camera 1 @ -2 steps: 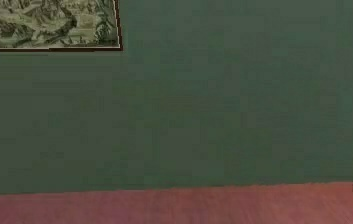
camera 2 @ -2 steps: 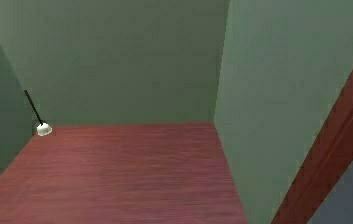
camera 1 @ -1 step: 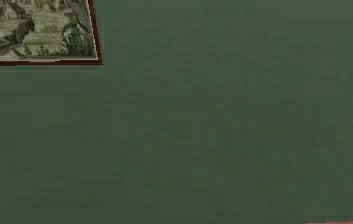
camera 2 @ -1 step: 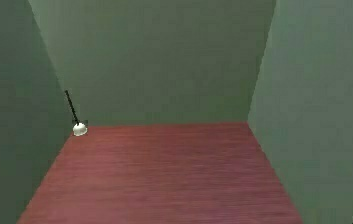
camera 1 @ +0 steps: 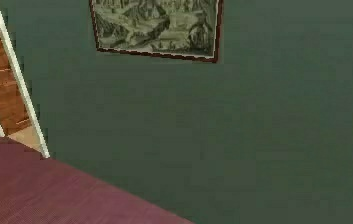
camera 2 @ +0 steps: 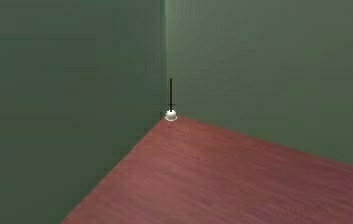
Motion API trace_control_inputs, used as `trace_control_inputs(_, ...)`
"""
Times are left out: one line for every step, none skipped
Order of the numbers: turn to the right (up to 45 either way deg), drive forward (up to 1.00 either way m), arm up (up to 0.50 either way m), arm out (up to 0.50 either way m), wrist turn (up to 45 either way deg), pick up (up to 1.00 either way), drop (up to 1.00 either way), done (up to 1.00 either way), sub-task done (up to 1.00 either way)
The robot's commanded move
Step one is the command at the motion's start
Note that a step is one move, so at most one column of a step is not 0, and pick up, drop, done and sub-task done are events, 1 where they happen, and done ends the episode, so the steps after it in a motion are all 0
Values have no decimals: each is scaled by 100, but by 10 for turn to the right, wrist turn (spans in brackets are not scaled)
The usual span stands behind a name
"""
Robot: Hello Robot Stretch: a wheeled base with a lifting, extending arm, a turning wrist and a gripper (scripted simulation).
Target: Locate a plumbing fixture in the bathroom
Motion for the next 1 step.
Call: trace_control_inputs(0, 40, 0, 0, 0, 0, 0, 0, 0)
